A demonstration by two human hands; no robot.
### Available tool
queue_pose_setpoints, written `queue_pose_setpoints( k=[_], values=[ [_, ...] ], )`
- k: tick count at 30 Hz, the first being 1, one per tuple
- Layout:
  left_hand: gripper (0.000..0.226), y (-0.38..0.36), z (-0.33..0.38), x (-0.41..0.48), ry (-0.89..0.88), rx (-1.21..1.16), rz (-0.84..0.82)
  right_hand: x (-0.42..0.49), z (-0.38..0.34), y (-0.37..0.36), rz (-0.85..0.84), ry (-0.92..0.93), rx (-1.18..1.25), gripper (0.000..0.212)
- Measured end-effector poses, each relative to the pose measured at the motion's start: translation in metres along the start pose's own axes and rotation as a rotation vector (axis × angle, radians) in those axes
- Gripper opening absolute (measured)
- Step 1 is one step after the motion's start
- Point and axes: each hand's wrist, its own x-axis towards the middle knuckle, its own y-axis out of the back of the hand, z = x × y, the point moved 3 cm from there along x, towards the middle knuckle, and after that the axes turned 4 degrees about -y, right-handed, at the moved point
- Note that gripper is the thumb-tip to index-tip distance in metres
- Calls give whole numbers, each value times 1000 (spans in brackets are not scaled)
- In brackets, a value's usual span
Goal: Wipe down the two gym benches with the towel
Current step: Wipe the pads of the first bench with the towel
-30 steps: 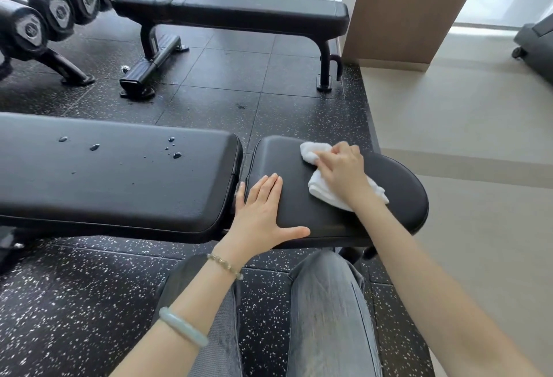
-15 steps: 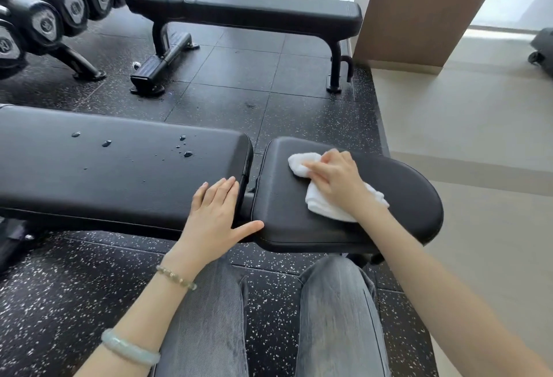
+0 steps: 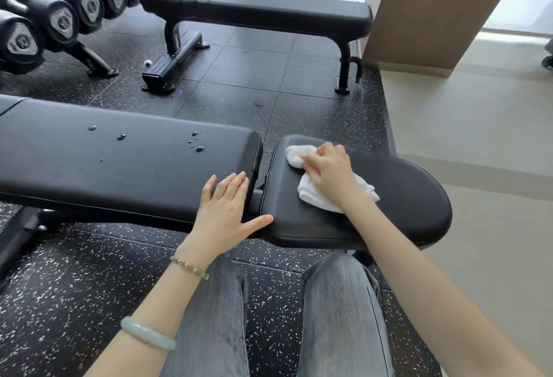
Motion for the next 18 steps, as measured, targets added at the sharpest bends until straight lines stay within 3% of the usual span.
queue_pose_setpoints(
  k=[3, 11, 18],
  values=[
    [116, -1, 0, 1, 7, 16, -18, -37, -13, 10, 82, 100, 60, 34],
    [121, -1, 0, 1, -6, 25, -52, -78, -15, 18, 50, 234, 143, 28],
    [120, -1, 0, 1, -11, -52, -13, 4, -9, 2, -14, 51, 39, 29]
  ],
)
